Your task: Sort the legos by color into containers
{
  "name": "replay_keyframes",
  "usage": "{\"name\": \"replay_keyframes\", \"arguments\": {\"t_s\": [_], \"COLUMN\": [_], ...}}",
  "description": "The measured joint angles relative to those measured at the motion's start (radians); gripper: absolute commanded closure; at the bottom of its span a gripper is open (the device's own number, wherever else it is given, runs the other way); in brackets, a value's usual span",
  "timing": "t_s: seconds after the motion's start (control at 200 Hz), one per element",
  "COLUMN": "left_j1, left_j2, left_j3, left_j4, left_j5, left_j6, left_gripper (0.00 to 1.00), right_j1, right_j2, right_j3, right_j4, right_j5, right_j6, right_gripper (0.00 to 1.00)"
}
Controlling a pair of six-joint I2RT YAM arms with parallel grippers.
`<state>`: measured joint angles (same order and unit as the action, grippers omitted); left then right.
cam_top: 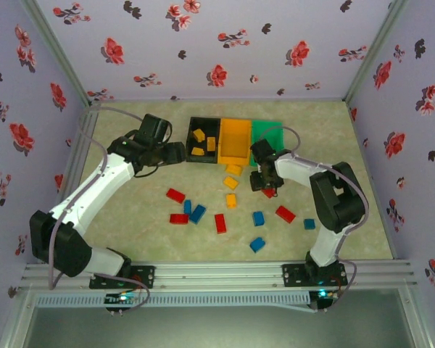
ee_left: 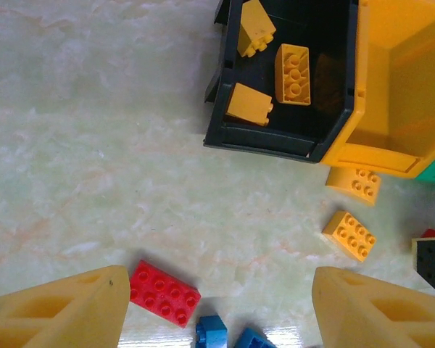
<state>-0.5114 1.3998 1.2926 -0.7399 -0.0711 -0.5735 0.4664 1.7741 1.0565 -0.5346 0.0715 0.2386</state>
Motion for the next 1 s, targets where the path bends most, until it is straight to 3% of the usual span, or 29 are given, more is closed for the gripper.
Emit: {"name": "replay_keyframes", "arguments": {"t_s": [0.12, 0.265, 0.39, 0.53, 0.705, 1.0], "left_j1": [0.0, 0.0, 0.0, 0.0, 0.0, -0.001], "left_j2": [-0.004, -0.009, -0.012, -0.018, -0.022, -0.032], "left_j3": [0.0, 0.0, -0.002, -0.002, -0.002, -0.002], "left_j4": [-0.002, -0.002, -0.002, -0.004, -0.006, -0.009], "left_j5": [0.0, 0.0, 0.0, 0.0, 0.0, 0.0], "left_j6": [0.0, 0.0, 0.0, 0.0, 0.0, 0.0], "left_gripper": [0.32, 0.32, 0.32, 0.32, 0.32, 0.32], "right_j1": [0.0, 0.0, -0.002, -0.004, -0.004, -0.004], "right_j2": [-0.009, -0.009, -0.011, -0.019, -0.023, -0.087], "right_j3": [-0.002, -0.004, -0.004, -0.007, -0.013, 0.025], "right_j4": [-0.029, -0.05, -0.06, -0.092, -0.101, -0.156], "right_j5": [0.0, 0.002, 0.003, 0.001, -0.012, -0.012], "right_j6": [0.007, 0.017, 0.026, 0.036, 0.056, 0.058], "right_gripper": [0.54, 0.39, 0.39, 0.47, 0.67, 0.73]}}
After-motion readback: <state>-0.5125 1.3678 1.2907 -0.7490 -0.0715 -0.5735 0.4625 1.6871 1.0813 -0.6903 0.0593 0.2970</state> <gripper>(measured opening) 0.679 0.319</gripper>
